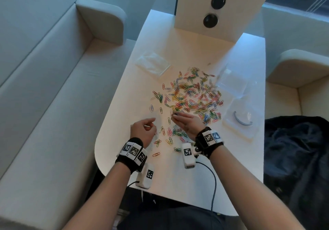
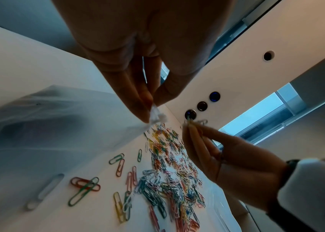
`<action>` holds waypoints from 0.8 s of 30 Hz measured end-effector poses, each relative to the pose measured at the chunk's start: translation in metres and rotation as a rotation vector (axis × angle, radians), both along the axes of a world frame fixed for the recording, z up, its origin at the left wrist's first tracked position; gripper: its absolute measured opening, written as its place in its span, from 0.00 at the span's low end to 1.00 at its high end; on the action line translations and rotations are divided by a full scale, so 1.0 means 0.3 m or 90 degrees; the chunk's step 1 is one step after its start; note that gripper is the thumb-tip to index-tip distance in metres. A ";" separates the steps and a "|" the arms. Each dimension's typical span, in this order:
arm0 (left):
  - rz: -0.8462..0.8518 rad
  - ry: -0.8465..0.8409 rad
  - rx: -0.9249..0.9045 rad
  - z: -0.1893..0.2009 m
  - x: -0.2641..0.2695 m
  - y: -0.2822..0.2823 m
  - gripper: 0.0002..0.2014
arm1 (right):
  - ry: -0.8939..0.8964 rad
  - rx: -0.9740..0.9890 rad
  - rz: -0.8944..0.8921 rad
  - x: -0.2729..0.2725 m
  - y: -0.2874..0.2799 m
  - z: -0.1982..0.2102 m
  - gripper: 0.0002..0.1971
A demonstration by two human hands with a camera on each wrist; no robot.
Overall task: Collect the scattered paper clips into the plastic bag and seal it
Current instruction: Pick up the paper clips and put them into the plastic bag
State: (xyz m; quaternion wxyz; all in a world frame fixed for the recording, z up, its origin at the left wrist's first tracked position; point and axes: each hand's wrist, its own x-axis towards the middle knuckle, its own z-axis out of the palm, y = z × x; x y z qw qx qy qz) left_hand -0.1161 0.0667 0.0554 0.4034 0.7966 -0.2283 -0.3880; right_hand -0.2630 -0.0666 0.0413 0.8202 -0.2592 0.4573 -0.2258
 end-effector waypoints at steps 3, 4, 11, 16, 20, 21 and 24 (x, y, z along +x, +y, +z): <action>-0.025 -0.024 -0.011 0.005 -0.024 -0.025 0.17 | 0.029 -0.045 0.116 0.032 0.035 0.028 0.11; -0.032 -0.032 -0.016 0.008 -0.030 -0.031 0.17 | 0.084 -0.083 0.161 0.043 0.044 0.028 0.11; -0.070 -0.070 -0.029 0.010 -0.036 -0.031 0.15 | 0.465 -0.451 0.408 0.118 0.065 0.049 0.08; -0.043 -0.057 -0.039 0.005 -0.012 -0.027 0.14 | 0.462 -0.448 0.348 0.159 0.074 0.043 0.14; -0.036 -0.044 -0.041 0.005 0.008 -0.021 0.15 | 0.508 -0.683 0.397 0.171 0.083 0.064 0.06; -0.030 -0.036 -0.042 0.003 0.018 -0.017 0.16 | 0.501 -0.737 0.406 0.169 0.082 0.064 0.06; 0.004 -0.013 -0.049 0.002 0.062 0.005 0.17 | 0.420 -0.816 0.330 0.137 0.084 0.057 0.08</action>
